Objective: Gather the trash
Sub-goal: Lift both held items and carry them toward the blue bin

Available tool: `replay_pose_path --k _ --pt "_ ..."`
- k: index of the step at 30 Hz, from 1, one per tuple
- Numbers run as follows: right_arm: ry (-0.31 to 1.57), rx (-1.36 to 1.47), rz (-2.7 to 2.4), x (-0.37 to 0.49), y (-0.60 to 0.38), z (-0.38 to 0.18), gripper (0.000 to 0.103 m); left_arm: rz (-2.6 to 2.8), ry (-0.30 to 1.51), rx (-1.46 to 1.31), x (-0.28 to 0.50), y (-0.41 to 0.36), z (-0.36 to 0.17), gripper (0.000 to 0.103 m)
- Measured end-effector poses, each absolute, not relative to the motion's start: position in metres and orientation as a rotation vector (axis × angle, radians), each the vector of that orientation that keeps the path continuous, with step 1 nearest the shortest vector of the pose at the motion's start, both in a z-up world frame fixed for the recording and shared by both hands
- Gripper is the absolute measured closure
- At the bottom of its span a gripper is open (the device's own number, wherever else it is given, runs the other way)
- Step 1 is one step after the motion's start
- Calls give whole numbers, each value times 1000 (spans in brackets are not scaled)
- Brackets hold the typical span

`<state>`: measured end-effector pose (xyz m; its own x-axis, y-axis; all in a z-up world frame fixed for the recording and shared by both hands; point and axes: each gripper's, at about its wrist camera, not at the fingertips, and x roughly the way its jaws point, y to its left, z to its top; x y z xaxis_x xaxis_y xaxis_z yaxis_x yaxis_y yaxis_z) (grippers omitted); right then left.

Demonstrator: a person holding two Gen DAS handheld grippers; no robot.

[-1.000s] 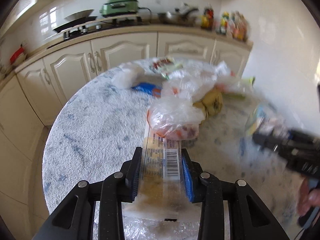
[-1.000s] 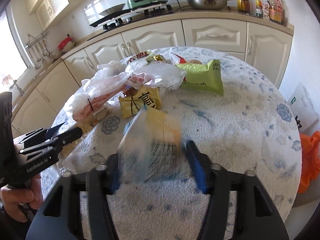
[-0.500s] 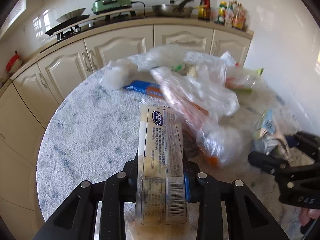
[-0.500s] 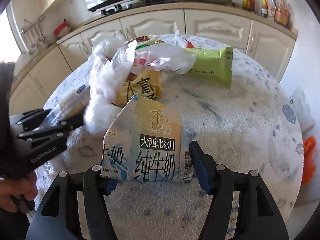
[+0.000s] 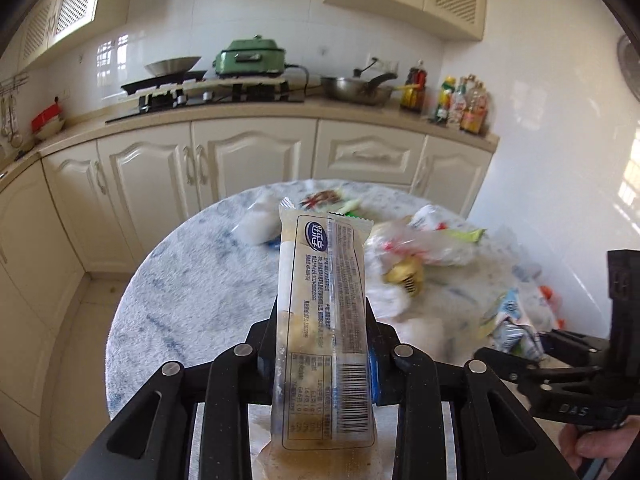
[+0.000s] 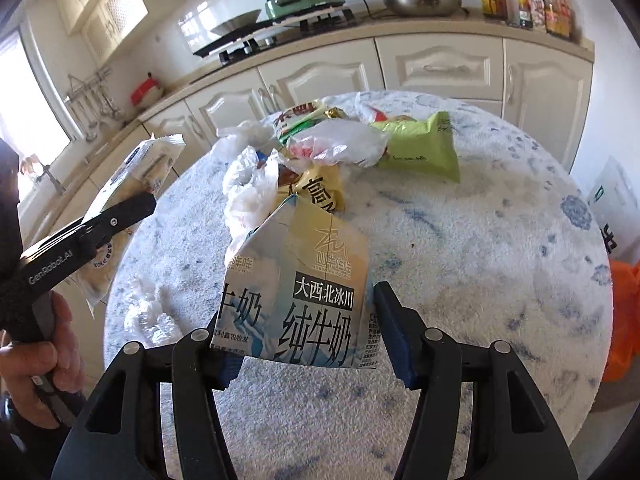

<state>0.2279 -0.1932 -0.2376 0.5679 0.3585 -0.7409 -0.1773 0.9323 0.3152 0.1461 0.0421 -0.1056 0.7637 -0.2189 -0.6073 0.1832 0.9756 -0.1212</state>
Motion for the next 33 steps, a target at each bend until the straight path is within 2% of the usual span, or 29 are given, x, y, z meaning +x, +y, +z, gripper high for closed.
replay_pose_path --k 12,21,27,33 --pt "779 291 250 208 -261 -188 44 -374 577 -55 120 -13 -76 75" --pt "674 350 69 160 -367 -148 44 -570 544 -55 128 -103 -73 75" --pt "691 424 -105 118 -449 -171 44 -737 611 -22 149 -196 -96 75" --pt "790 565 -264 85 -533 -240 44 -851 773 55 172 -292 -157 75"
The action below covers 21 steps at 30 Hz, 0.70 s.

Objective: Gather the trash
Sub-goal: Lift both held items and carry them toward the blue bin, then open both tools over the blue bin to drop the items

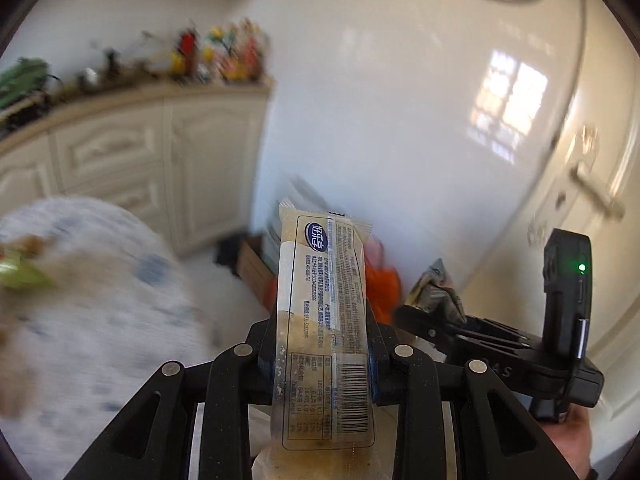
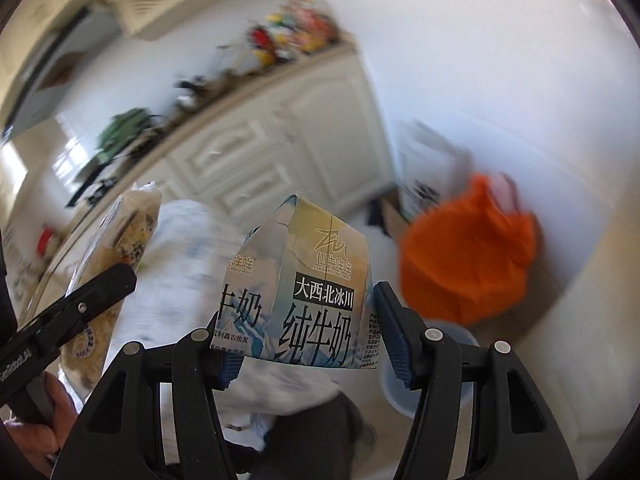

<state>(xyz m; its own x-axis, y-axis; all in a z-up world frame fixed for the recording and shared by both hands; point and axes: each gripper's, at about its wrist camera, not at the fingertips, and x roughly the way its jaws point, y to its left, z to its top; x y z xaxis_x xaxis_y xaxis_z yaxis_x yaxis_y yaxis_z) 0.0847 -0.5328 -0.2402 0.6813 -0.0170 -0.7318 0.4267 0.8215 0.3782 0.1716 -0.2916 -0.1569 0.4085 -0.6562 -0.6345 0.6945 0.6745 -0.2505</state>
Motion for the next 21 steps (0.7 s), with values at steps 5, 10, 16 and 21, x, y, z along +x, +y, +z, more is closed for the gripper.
replay_pose_path --k 5,10,16,21 --pt "875 698 -341 69 -584 -309 44 -879 945 167 191 -373 -231 75" --pt "939 807 -368 61 -619 -368 43 -894 1082 225 222 -428 -294 75" --pt "974 895 -391 64 -644 -415 40 -886 1147 280 257 -481 -339 68" --pt "964 935 -422 57 -655 -426 20 -831 1107 302 244 -495 -326 23"
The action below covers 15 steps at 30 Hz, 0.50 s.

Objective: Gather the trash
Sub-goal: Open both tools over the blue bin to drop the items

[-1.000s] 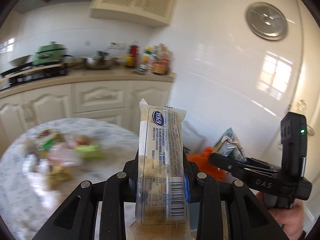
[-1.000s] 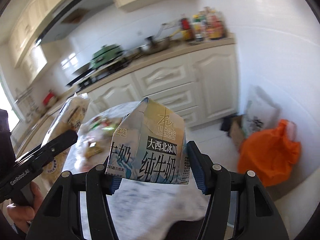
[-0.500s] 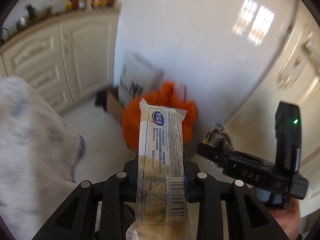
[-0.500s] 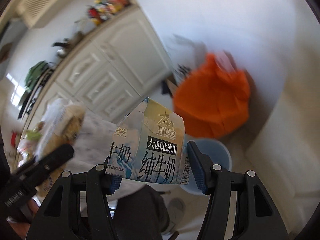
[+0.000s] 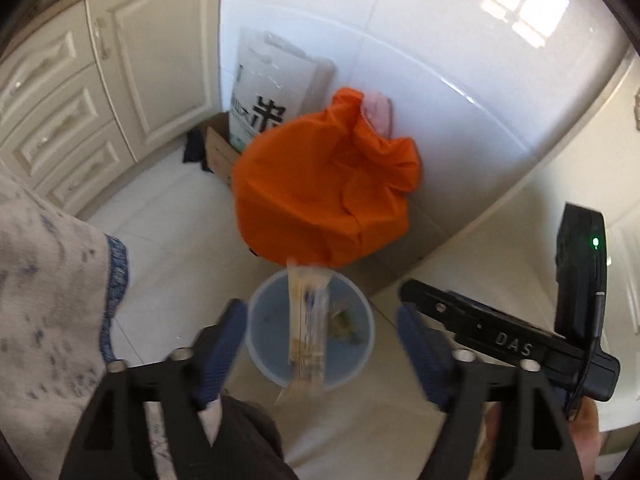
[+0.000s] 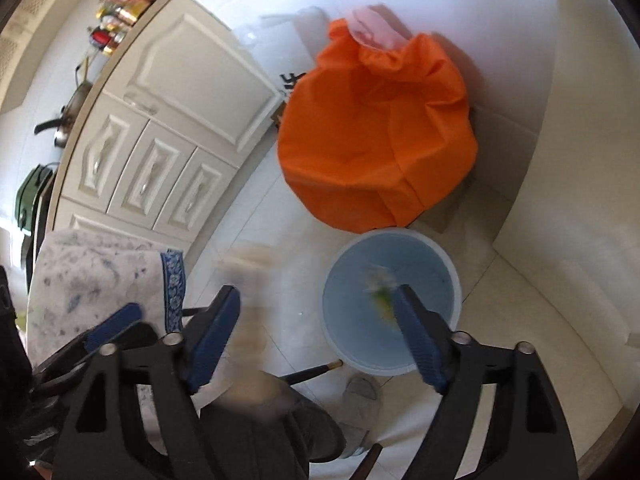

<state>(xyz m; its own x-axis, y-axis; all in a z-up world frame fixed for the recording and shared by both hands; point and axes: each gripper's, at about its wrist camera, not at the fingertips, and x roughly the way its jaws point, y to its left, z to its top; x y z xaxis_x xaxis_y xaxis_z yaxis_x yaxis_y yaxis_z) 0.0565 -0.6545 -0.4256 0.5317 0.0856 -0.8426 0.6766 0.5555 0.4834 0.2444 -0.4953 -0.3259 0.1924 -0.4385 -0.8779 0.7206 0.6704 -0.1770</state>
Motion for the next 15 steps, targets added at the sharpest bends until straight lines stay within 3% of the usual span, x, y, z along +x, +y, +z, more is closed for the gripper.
replay_pose_path --k 2,5,15 --pt "958 935 -431 53 -655 -424 16 -808 1093 316 226 -491 -325 19" --pt "931 945 -447 46 -655 -418 1 -783 1076 320 211 -488 -317 14" --pt "848 898 -447 41 -620 -361 0 -793 934 296 157 -426 -232 5"
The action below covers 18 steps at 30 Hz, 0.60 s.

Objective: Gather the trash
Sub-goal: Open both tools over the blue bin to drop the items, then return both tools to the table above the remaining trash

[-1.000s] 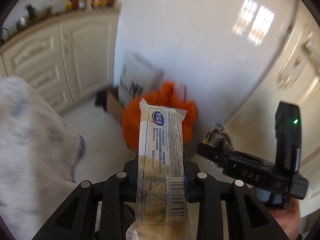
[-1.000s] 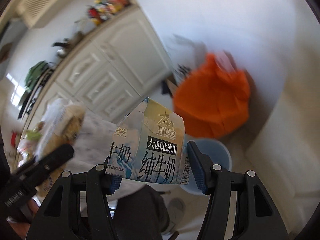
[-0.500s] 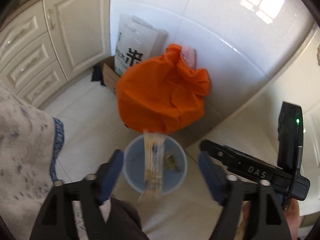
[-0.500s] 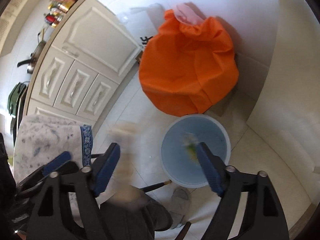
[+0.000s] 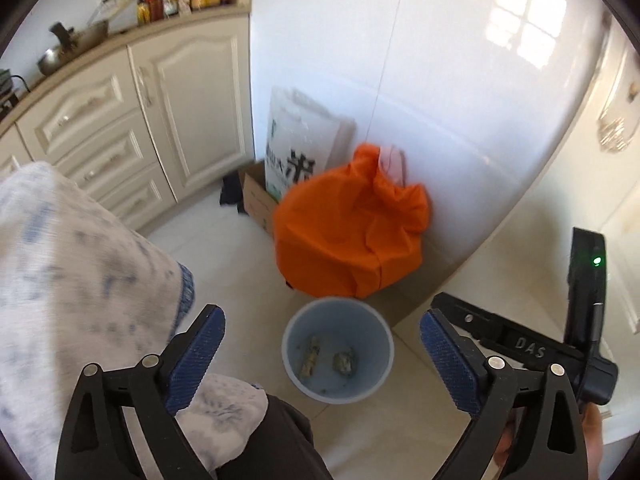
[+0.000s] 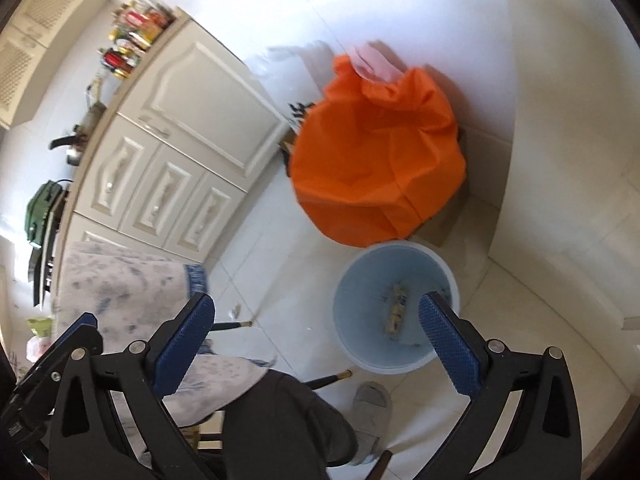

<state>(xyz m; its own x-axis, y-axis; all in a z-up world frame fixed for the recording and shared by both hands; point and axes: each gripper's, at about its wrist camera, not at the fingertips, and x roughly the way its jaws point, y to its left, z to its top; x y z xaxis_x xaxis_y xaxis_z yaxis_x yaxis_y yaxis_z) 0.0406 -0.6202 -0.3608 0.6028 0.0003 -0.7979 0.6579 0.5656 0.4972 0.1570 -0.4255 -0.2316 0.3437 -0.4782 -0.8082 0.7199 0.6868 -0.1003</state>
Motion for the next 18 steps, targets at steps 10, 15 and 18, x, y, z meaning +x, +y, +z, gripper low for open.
replay_pose_path --k 10,15,18 --pt "719 712 -370 66 -544 -249 0 -745 727 146 118 -307 -140 1" --pt "663 577 -307 87 -486 -192 0 -657 629 84 101 -224 -111 1" --pt "633 489 -269 101 -446 -164 0 -588 571 59 87 -179 -100 1"
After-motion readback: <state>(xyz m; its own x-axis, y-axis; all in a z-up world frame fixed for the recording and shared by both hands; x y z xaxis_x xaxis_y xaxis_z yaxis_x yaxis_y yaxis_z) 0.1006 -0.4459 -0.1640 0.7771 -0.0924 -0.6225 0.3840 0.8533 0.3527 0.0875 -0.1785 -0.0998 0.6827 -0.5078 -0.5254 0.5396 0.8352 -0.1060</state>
